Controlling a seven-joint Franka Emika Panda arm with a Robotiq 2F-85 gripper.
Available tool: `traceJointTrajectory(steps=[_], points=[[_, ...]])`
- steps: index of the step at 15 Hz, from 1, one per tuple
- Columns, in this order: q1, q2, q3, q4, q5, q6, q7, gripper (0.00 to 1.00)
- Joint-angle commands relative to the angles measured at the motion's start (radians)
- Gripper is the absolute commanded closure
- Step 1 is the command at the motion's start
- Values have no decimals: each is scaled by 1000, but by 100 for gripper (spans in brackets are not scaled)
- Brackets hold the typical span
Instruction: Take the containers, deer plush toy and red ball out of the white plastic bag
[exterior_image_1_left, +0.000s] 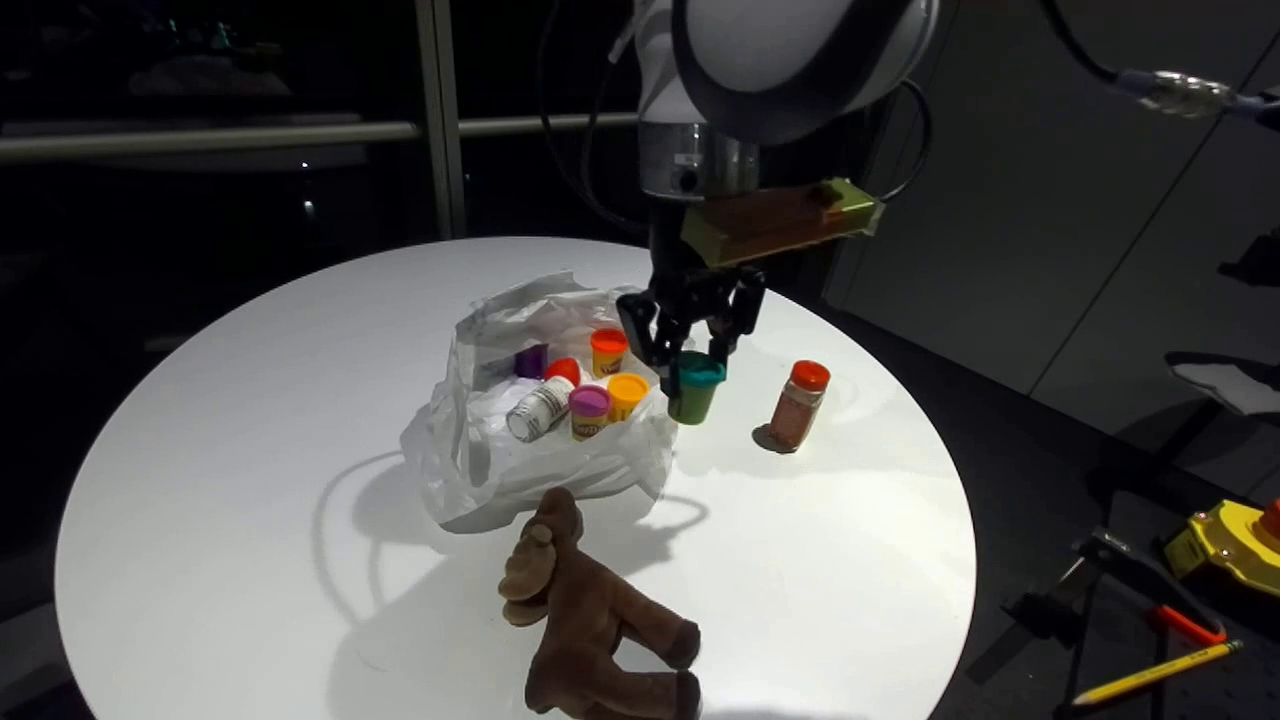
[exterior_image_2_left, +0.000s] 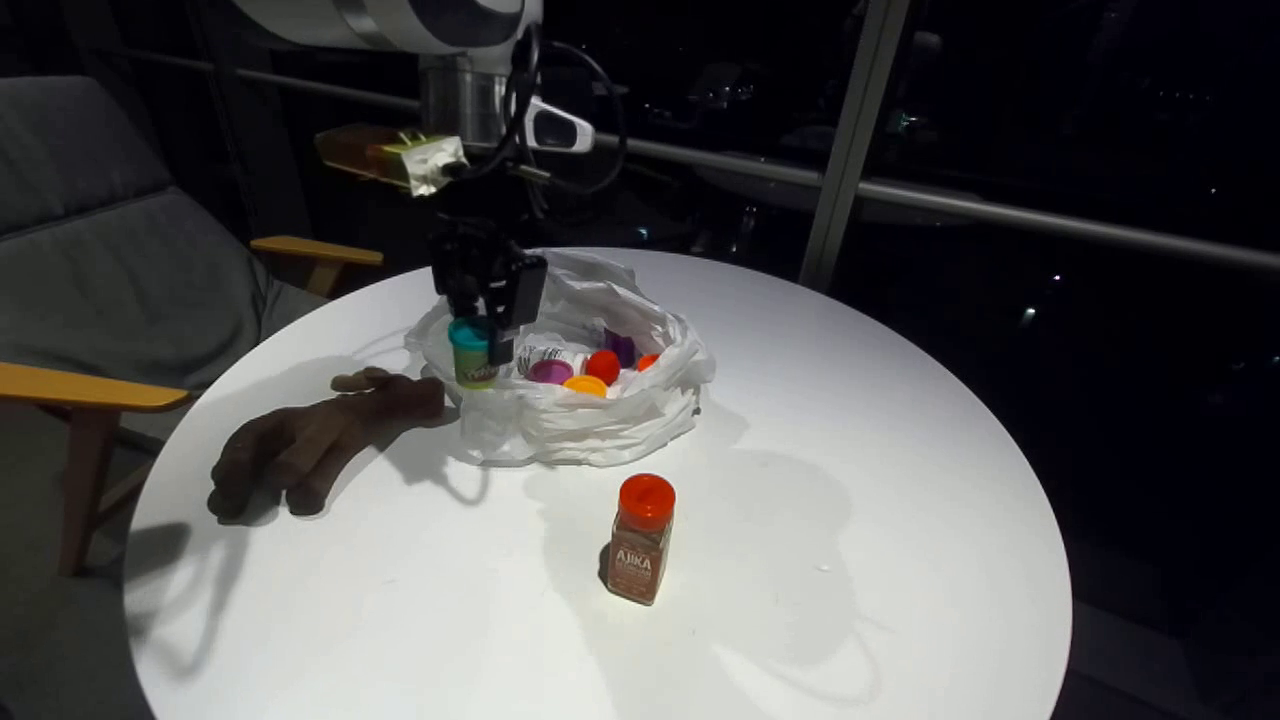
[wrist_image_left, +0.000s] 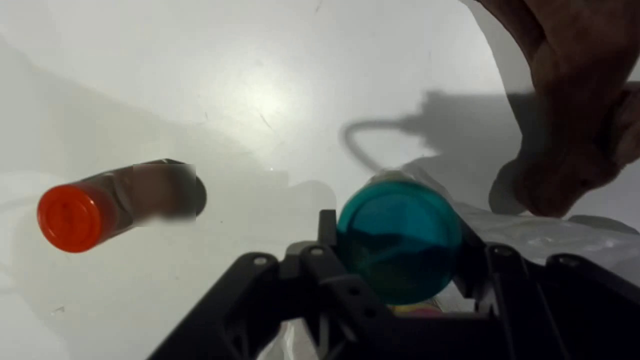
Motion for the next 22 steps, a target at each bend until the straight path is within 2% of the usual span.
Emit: traceJointTrajectory(steps=[1, 4, 6, 10, 17, 18, 19, 21, 22], points=[[-3, -97, -32, -191, -76, 121, 31, 73], [-16, -72, -62, -231, -130, 173, 29, 73], [-20, -31, -80, -211, -165, 196, 18, 73], [-42, 50, -68, -166, -139, 194, -31, 73], [-37, 176, -70, -78, -131, 170, -66, 73], [-37, 187, -72, -68, -131, 169, -72, 70], [-40, 195, -72, -61, -128, 164, -81, 25], [-38, 196, -74, -56, -129, 168, -88, 16], [-36, 185, -76, -57, -132, 167, -92, 8]])
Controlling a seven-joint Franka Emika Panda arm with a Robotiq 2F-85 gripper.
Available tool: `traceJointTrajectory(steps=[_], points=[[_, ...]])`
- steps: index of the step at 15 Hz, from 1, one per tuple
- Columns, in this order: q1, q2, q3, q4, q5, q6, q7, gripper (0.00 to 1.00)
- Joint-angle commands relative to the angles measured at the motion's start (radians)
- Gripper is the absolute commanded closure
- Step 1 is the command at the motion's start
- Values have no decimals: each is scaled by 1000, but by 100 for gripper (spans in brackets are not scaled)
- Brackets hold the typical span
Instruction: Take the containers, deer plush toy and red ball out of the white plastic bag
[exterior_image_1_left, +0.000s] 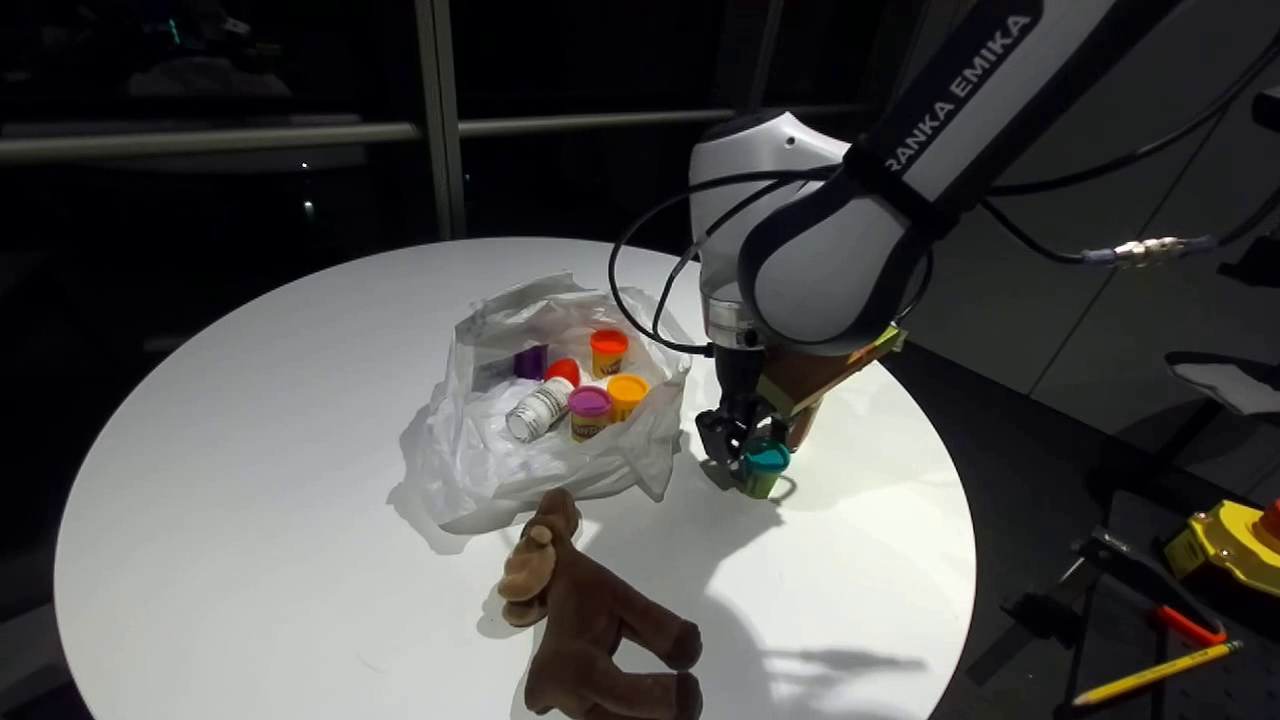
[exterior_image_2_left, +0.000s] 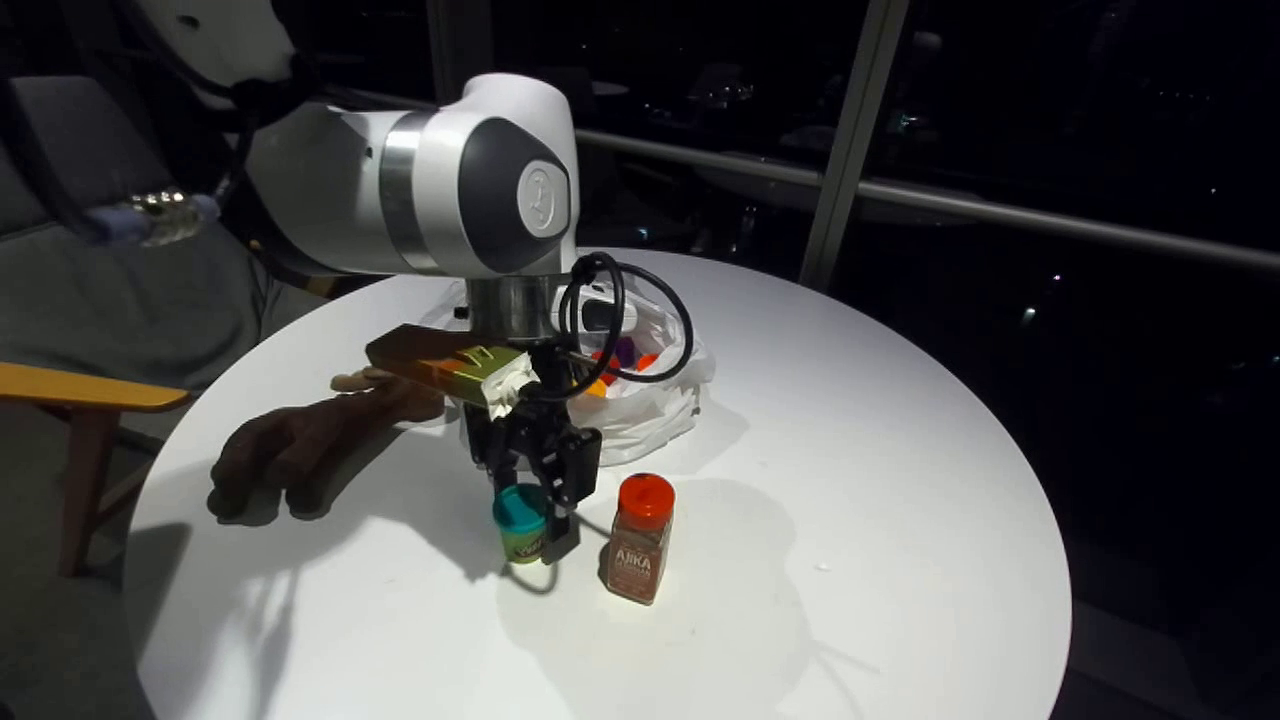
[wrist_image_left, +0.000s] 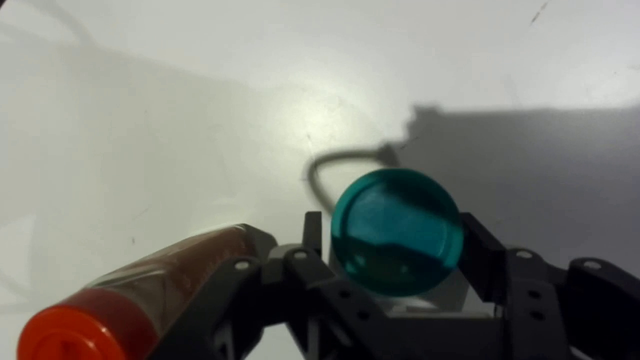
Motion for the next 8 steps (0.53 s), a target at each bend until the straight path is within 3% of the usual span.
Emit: traceJointTrajectory(steps=[1, 4, 8], points=[[-1, -29, 2, 24, 12, -29, -40, 1], [23, -105, 5, 31, 5, -68, -29, 0], [43, -187, 61, 103, 8, -188, -49, 0]])
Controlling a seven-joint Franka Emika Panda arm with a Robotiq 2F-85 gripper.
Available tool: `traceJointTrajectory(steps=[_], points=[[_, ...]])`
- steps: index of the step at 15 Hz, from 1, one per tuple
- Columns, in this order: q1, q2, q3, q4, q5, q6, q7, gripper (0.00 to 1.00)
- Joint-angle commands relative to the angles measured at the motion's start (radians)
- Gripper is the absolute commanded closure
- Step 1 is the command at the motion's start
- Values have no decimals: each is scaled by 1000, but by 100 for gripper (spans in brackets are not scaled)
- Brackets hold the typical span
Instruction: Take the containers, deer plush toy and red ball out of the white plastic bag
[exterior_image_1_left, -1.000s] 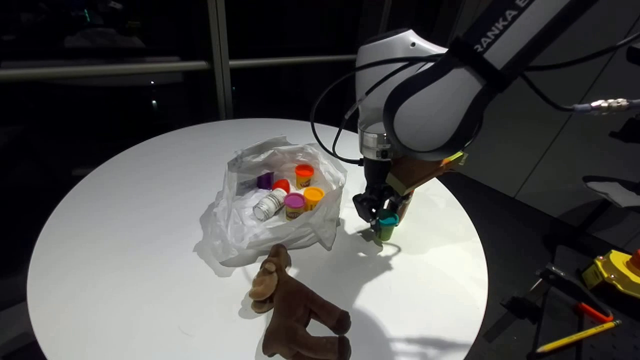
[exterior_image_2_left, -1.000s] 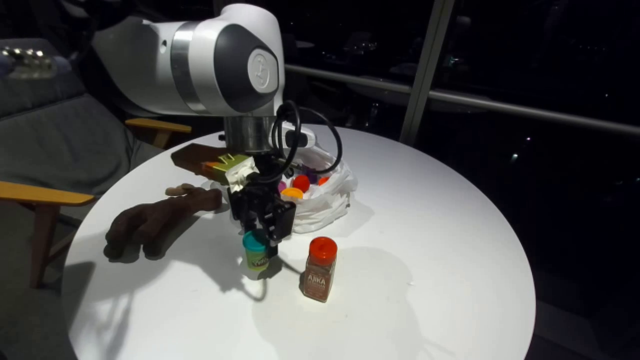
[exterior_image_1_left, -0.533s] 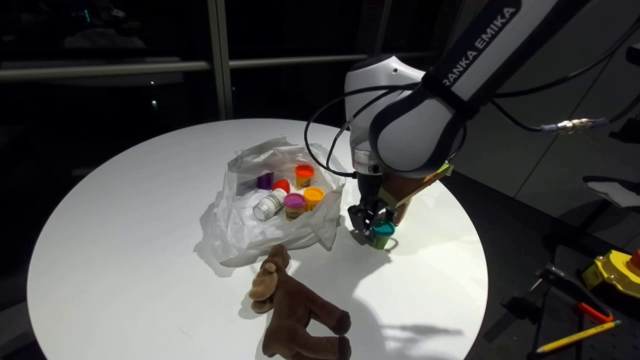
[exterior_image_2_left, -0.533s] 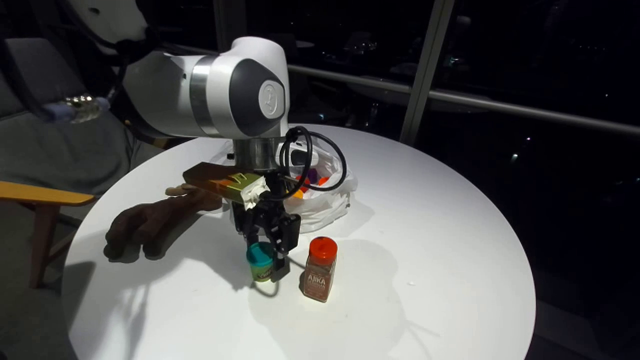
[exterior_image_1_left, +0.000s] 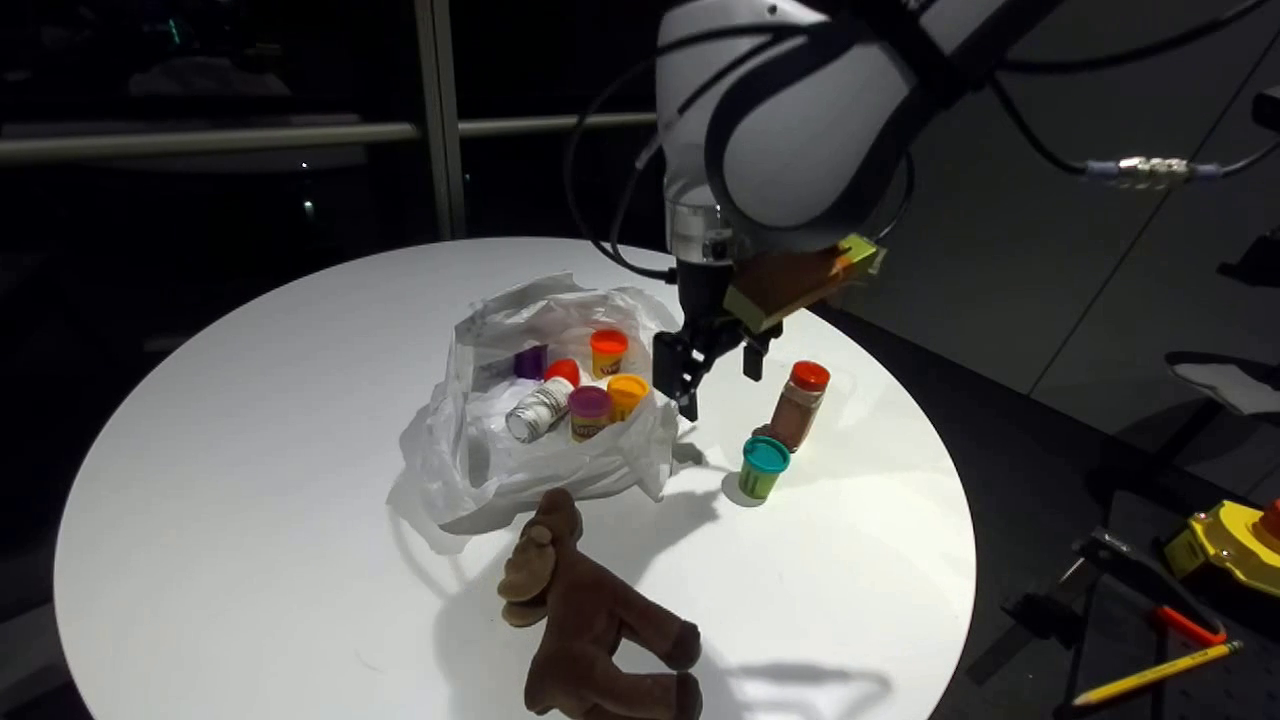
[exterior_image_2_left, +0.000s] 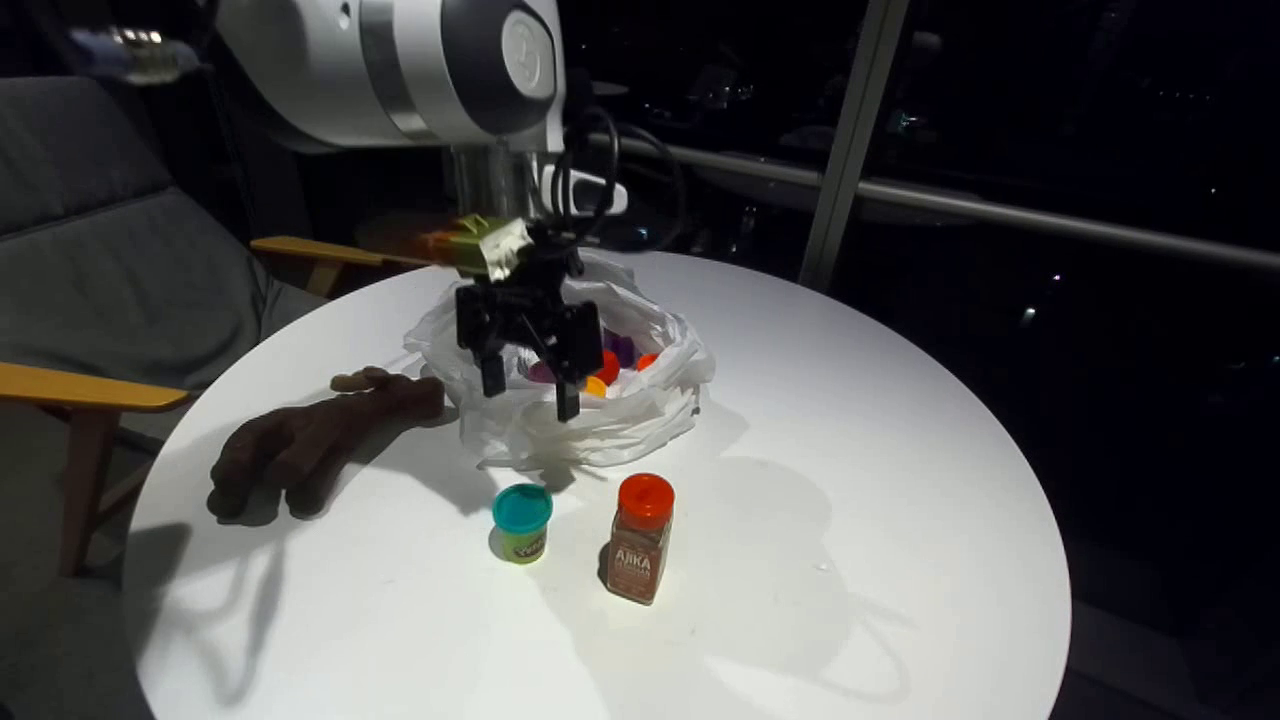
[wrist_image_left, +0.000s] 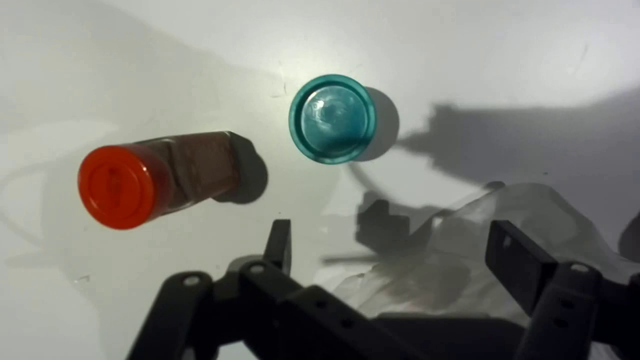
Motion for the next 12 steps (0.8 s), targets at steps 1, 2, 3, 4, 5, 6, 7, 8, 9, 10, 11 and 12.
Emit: traceJointTrajectory(steps=[1, 2, 3, 4, 5, 6, 7, 8, 9, 10, 11, 12], points=[[13, -65, 54, 62, 3, -108, -62, 0], [11, -68, 74, 82, 7, -131, -89, 0], [7, -56, 90, 103, 8, -148, -119, 0], [-1, -43, 106, 122, 17, -166, -153, 0], [-7, -27, 117, 140, 18, -178, -189, 0], [-10, -11, 122, 151, 7, -184, -230, 0], [-10, 1, 124, 163, -3, -186, -263, 0], [-16, 17, 130, 178, -4, -192, -311, 0], [-21, 35, 132, 196, -6, -193, -353, 0], [-26, 50, 134, 213, -4, -195, -388, 0], [-32, 64, 139, 234, 2, -192, -422, 0], [-36, 79, 141, 257, 3, -189, -449, 0]])
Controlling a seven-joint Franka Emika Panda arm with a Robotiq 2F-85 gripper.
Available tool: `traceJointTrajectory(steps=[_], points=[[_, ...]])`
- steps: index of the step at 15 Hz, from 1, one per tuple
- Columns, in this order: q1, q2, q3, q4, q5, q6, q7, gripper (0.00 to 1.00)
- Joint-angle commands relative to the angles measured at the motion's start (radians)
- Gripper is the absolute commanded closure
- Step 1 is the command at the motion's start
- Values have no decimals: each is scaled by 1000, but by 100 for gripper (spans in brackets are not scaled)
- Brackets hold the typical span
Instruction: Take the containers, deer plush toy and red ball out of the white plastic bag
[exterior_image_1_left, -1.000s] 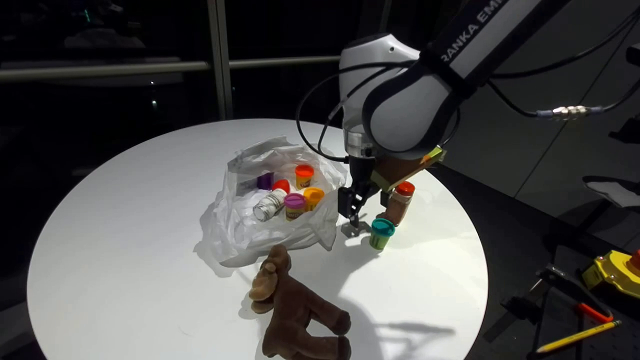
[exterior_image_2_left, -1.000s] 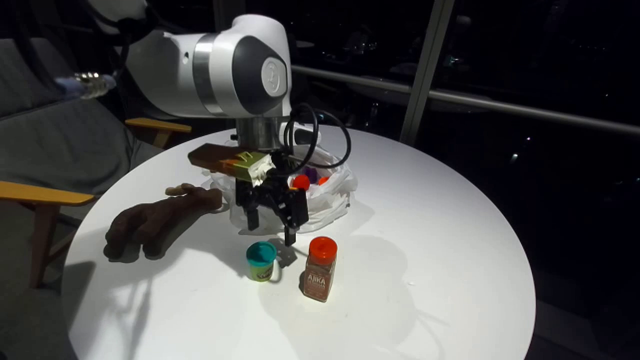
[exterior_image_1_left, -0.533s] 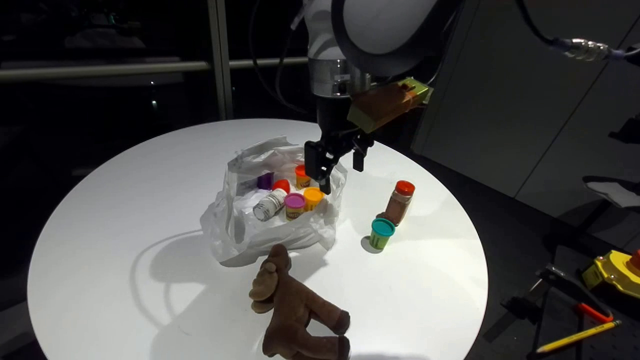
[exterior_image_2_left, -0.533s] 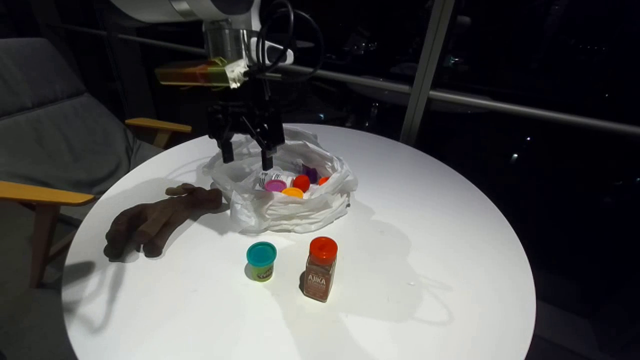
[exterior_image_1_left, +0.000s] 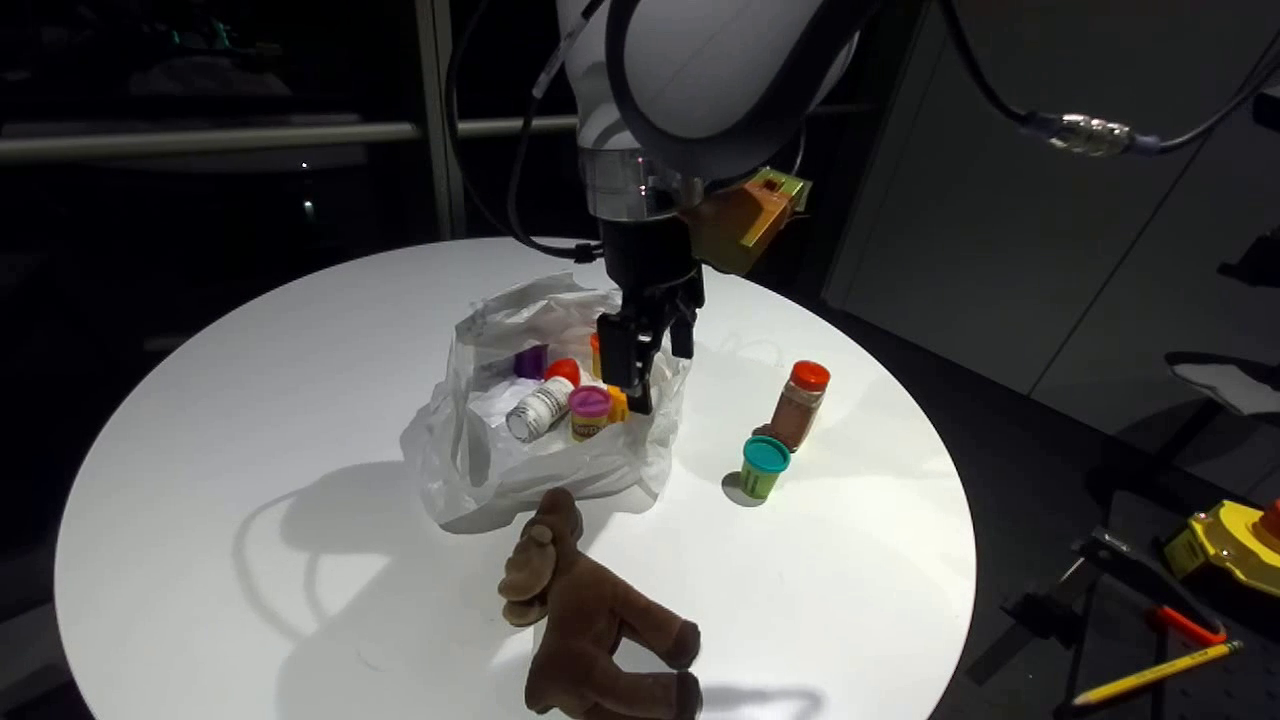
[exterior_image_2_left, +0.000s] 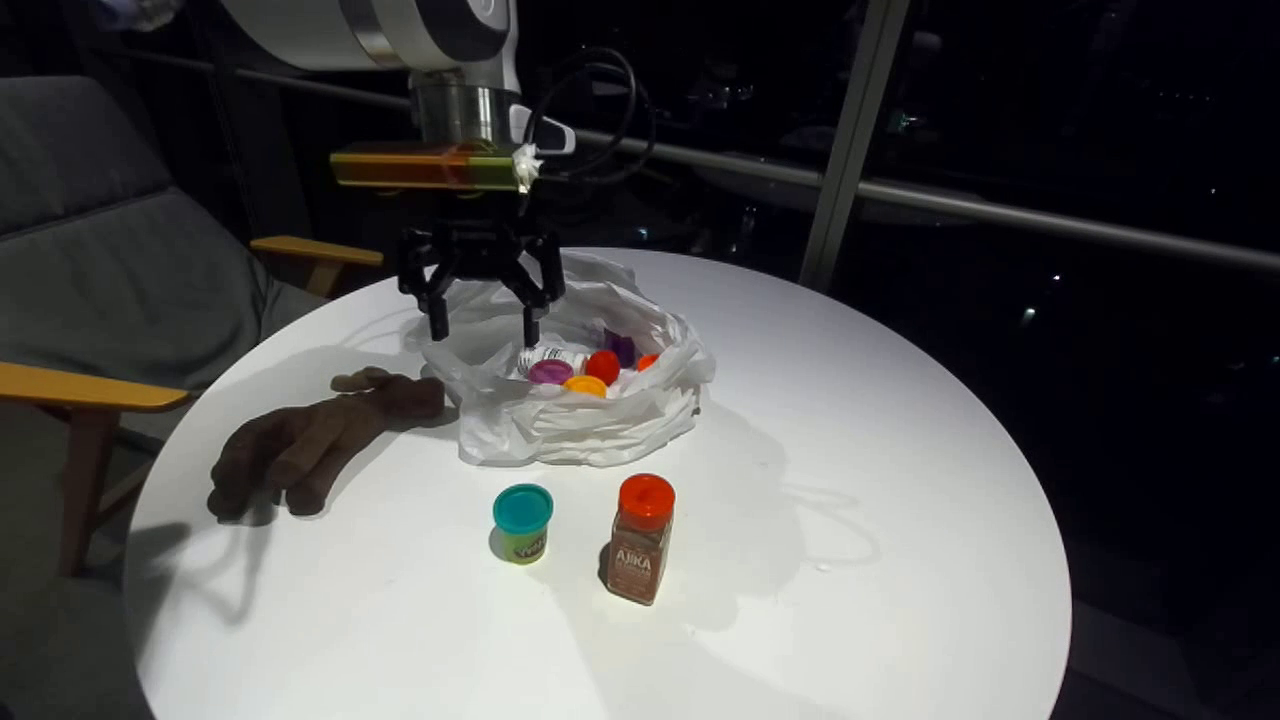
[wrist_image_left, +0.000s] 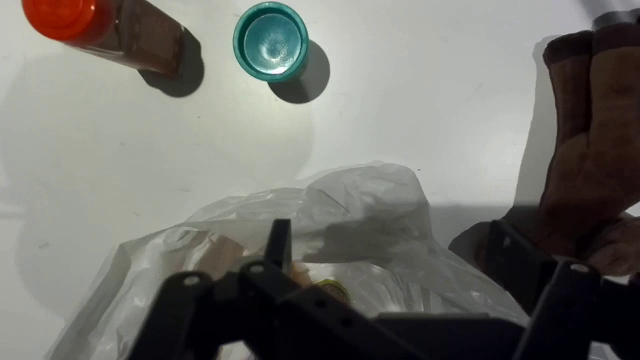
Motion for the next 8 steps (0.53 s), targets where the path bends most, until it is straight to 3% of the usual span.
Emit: traceJointTrajectory(steps=[1, 8], points=[[-36, 65, 32, 117, 12, -29, -117, 0], [-58, 150, 52, 212, 53, -2, -152, 0]])
